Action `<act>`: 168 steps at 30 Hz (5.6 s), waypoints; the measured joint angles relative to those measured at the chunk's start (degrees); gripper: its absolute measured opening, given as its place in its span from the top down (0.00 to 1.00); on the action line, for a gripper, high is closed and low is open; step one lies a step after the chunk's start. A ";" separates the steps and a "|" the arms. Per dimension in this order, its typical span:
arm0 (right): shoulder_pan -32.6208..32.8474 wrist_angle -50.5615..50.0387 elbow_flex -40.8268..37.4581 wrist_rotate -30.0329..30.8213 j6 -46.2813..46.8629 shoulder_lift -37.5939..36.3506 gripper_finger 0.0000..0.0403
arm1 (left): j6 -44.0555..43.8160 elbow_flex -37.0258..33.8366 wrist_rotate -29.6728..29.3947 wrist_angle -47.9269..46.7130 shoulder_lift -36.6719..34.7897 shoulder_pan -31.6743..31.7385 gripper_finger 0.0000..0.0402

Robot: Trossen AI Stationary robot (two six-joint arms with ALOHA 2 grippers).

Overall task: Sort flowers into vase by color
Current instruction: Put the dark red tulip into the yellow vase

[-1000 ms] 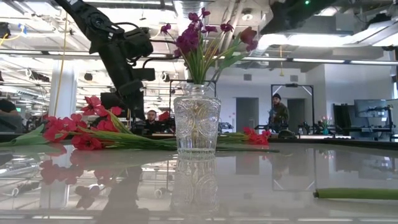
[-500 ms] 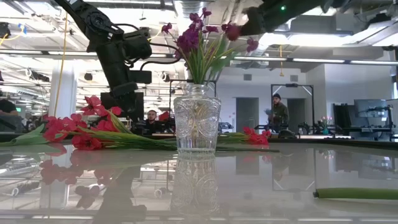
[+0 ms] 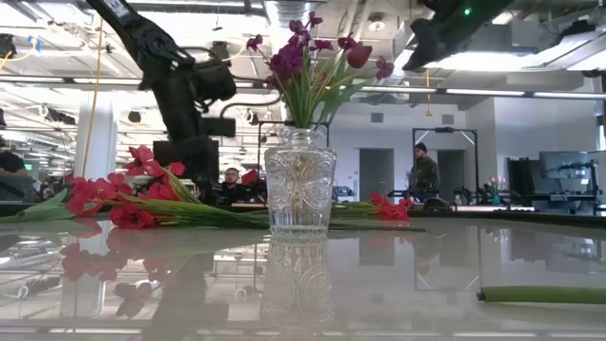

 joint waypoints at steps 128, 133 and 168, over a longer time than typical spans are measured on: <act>48.70 33.57 20.65 38.97 -56.77 55.39 0.69 | -67.77 -0.03 -23.90 34.56 -2.66 -65.61 1.00; 47.75 33.53 20.65 38.94 -55.42 55.39 0.75 | -66.62 -0.03 -23.56 34.52 -2.66 -65.64 1.00; 44.18 22.45 20.65 -5.86 2.54 41.17 0.94 | -12.93 0.01 -30.57 43.05 -6.95 -66.21 0.53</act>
